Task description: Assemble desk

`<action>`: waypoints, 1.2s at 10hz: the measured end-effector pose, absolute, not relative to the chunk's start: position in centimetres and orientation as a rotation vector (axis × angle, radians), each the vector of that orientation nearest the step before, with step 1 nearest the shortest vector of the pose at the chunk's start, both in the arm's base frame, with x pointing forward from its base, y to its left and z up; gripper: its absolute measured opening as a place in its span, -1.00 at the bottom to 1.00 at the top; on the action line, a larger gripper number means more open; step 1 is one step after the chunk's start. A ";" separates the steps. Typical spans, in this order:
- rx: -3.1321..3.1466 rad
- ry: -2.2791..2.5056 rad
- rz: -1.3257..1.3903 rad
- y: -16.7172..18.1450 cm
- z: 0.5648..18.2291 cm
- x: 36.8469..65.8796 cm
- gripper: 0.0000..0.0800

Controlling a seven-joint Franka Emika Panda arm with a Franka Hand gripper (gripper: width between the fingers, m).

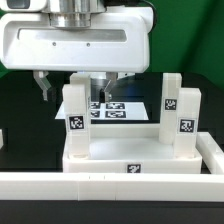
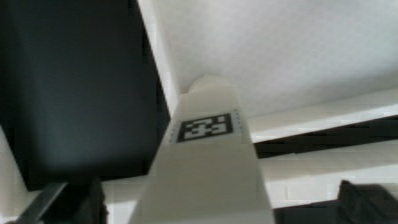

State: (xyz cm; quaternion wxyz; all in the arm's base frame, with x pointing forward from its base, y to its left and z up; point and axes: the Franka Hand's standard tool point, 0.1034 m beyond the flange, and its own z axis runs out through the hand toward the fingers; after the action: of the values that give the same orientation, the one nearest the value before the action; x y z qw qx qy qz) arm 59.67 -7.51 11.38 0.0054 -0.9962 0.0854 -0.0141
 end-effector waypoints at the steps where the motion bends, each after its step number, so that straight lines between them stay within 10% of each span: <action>1: -3.141 0.105 -0.040 -7.6 11.4 59.6 0.62; 3: -3.146 0.005 -0.045 -7.8 11.3 59.6 0.62; 6: -3.147 0.010 -0.045 -7.9 11.3 59.6 -0.28; 12: -3.116 0.398 -0.046 -7.9 11.3 59.6 -0.28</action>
Offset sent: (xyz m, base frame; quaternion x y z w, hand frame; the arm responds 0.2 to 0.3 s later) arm 0.0000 0.0000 0.0000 0.0000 0.0000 0.0000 1.0000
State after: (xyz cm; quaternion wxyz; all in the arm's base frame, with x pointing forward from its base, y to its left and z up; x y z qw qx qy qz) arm 59.60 -7.95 11.31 -0.0001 -0.9918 0.1266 -0.0146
